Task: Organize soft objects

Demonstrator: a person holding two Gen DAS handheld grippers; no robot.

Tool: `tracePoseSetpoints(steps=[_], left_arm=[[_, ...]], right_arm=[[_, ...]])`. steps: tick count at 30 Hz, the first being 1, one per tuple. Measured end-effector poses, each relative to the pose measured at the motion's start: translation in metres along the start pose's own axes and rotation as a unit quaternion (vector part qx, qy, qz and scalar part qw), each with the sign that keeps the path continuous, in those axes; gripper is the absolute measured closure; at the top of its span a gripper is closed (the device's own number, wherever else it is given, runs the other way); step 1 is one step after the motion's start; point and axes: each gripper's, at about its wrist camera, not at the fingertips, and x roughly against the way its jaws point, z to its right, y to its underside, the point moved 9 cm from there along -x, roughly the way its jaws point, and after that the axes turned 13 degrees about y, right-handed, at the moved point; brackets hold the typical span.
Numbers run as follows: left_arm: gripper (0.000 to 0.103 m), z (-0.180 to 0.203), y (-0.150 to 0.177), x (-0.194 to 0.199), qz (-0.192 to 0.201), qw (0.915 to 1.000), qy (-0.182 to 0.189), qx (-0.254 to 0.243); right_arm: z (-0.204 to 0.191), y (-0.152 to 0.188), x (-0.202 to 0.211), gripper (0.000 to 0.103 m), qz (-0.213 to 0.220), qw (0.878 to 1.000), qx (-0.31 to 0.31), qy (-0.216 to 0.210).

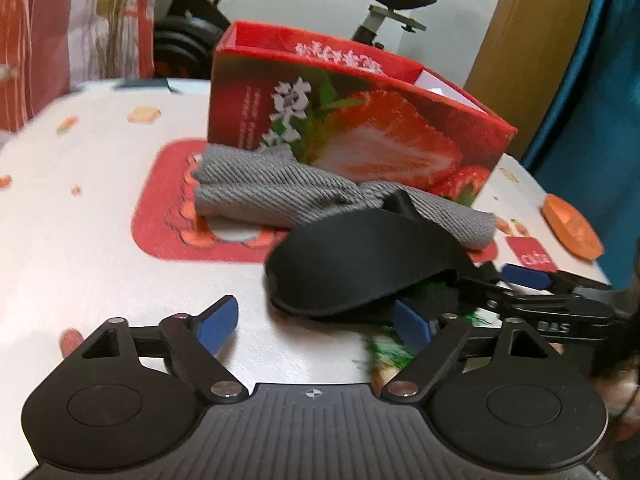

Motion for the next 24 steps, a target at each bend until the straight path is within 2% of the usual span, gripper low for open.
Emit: tracePoseSetpoints(steps=[3,10,13,16,18,21,24], left_arm=[[0.025,-0.009,0.0,-0.004,0.005,0.9996,-0.028,-0.003],[0.025,-0.024,-0.011,-0.012,0.027,0.9987,-0.032,0.028],[0.041,-0.025,-0.016,-0.015,0.038,0.9985,-0.027,0.028],[0.061,-0.028,-0.018,-0.015,0.046,0.998,-0.032,0.031],[0.079,-0.032,-0.017,-0.013,0.052,0.9974,-0.028,0.042],[0.083,-0.036,-0.016,-0.01,0.056,0.9967,-0.028,0.051],[0.084,-0.041,-0.015,-0.01,0.057,0.996,-0.027,0.063]], right_arm=[[0.0,0.0,0.0,0.007,0.0,1.0,0.0,0.0],[-0.003,-0.001,0.003,0.009,0.006,1.0,0.011,0.006],[-0.006,-0.004,0.011,0.011,0.018,0.999,0.026,0.006],[-0.012,-0.007,0.02,0.011,0.034,0.999,0.042,0.003],[-0.017,-0.009,0.026,0.011,0.046,0.998,0.051,-0.006],[-0.027,-0.011,0.031,0.011,0.054,0.996,0.069,-0.019],[-0.031,-0.008,0.032,0.012,0.044,0.996,0.077,-0.02]])
